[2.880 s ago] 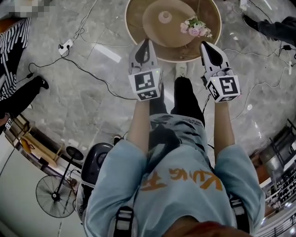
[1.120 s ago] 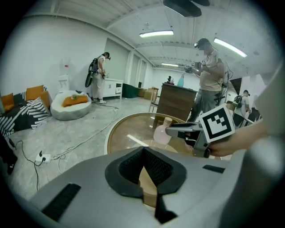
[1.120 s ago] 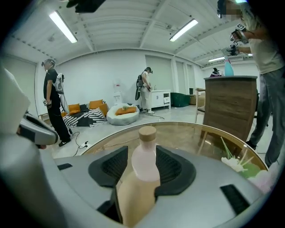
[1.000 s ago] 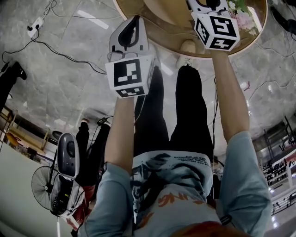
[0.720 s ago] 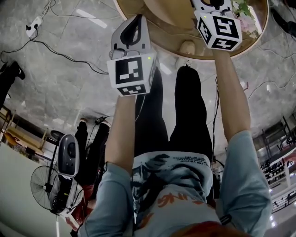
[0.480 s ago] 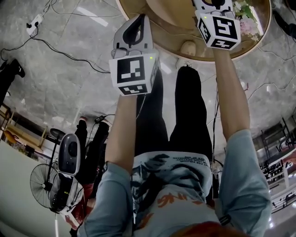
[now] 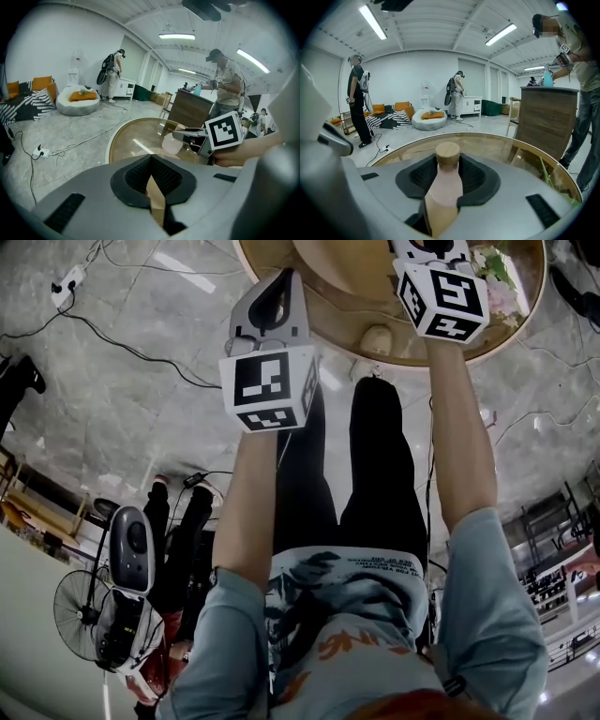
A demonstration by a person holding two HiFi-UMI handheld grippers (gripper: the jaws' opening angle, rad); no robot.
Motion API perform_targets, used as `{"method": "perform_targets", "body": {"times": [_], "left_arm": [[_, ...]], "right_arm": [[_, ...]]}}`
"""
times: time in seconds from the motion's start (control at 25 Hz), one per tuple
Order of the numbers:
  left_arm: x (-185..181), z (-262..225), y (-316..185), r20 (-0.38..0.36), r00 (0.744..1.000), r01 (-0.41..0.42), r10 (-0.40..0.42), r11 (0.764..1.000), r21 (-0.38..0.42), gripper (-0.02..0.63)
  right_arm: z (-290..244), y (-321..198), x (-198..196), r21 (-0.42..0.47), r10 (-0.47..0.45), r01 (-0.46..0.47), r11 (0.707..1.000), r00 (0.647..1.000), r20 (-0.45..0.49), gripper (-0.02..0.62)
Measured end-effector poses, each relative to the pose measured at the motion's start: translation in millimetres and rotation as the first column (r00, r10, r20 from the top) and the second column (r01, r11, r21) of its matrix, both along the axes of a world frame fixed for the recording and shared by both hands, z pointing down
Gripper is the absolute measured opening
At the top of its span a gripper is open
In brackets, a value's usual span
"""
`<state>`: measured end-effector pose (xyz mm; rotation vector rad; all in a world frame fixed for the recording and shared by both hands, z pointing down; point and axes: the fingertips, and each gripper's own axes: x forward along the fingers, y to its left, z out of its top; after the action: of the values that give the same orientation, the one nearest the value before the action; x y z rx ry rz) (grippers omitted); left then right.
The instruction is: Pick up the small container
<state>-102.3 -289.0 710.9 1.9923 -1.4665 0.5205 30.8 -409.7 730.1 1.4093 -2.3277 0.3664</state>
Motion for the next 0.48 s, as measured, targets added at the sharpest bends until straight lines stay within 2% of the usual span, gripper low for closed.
{"method": "perform_targets", "body": {"times": [0.16,0.28,0.48], "left_arm": [[2,-9,0,0.004,1.0,0.031,-0.031,0.999,0.01,0.023],[6,-22,1,0.003,0.998,0.068,-0.068,0.997,0.028,0.023],[5,-53,4,-0.007,0.989,0.146,-0.146,0.987,0.066,0.025]], "right_arm": [[-3,1,-3,-0.043,-0.037,0.036,0.998,0.999,-0.02,0.153],[-11,10,2,-0.069,-0.065,0.065,0.995,0.998,0.008,0.153],[-56,22,1,-0.053,-0.089,0.094,0.994,0.992,0.09,0.153]]}}
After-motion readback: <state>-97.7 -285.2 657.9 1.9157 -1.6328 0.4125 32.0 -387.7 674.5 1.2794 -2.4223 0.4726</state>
